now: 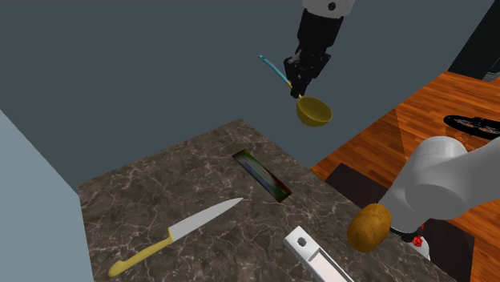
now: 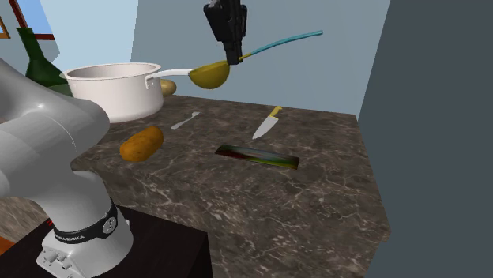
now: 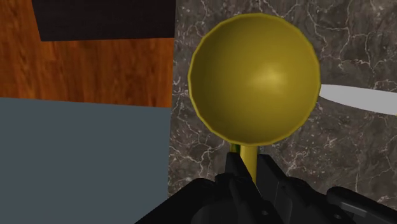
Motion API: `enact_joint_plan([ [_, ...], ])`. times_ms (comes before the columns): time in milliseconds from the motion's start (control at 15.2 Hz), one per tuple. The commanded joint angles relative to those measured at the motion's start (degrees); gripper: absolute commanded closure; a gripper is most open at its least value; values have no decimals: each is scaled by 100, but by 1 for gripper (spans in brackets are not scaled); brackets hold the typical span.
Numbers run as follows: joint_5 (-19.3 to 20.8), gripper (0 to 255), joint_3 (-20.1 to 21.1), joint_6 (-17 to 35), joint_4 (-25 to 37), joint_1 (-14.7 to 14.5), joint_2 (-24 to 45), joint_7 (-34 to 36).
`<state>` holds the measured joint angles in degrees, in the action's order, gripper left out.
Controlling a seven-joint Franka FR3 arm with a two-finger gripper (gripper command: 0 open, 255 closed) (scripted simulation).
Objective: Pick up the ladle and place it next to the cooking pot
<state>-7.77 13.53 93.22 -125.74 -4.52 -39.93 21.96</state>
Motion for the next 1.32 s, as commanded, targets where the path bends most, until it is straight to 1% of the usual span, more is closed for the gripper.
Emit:
enact_joint_plan([
  [0, 17, 255, -12, -149, 203, 11, 56, 6],
  [198, 35, 255, -23, -309, 425, 23, 119, 14],
  [726, -284, 255, 69, -1097, -346, -326, -1466, 338],
  [1254, -673, 255, 259, -2155, -645, -708, -2866, 846],
])
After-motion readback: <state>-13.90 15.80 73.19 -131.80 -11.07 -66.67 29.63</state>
